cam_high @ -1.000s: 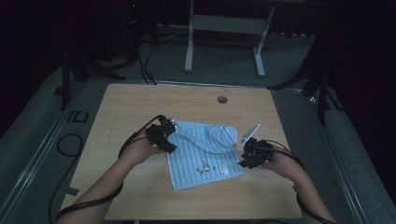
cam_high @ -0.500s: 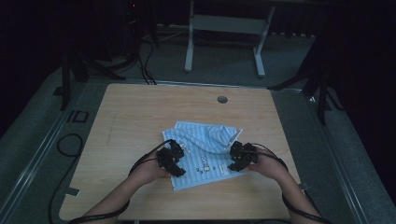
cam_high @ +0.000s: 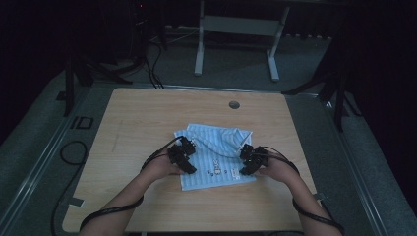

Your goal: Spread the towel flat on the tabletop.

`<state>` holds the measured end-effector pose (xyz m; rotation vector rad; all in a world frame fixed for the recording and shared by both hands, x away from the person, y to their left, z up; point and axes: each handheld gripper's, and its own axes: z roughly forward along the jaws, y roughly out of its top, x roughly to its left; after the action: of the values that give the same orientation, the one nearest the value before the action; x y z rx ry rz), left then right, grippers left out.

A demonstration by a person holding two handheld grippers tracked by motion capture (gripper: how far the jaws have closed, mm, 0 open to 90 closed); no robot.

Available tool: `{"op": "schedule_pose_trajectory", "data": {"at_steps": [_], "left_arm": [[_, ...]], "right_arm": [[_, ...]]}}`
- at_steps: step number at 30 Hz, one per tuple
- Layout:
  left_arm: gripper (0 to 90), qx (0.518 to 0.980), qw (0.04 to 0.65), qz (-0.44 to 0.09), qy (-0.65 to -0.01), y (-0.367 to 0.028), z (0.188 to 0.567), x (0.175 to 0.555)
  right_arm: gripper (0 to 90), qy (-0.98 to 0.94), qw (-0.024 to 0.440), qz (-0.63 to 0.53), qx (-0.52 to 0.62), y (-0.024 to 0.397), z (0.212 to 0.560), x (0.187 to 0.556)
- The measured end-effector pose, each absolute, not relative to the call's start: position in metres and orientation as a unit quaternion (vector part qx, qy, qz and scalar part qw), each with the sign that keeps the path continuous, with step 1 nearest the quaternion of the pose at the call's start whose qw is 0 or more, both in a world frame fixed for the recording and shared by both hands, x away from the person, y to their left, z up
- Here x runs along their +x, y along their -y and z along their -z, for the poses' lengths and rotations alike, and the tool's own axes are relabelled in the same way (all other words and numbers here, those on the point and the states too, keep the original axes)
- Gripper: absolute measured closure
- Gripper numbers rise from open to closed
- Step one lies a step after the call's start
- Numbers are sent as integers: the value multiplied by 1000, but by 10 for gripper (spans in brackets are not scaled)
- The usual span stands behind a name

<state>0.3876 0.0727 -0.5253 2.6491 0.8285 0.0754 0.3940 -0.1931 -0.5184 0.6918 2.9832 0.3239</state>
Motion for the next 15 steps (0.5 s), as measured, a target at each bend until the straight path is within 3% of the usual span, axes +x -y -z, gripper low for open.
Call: {"op": "schedule_pose_trajectory", "data": {"at_steps": [9, 15], "left_arm": [[392, 937, 155, -52, -309, -64, 518, 412], [391, 941, 187, -31, -279, -65, 505, 388]], "right_arm": [[534, -963, 37, -106, 247, 197, 517, 420], [496, -967, 38, -126, 217, 197, 504, 406]]}}
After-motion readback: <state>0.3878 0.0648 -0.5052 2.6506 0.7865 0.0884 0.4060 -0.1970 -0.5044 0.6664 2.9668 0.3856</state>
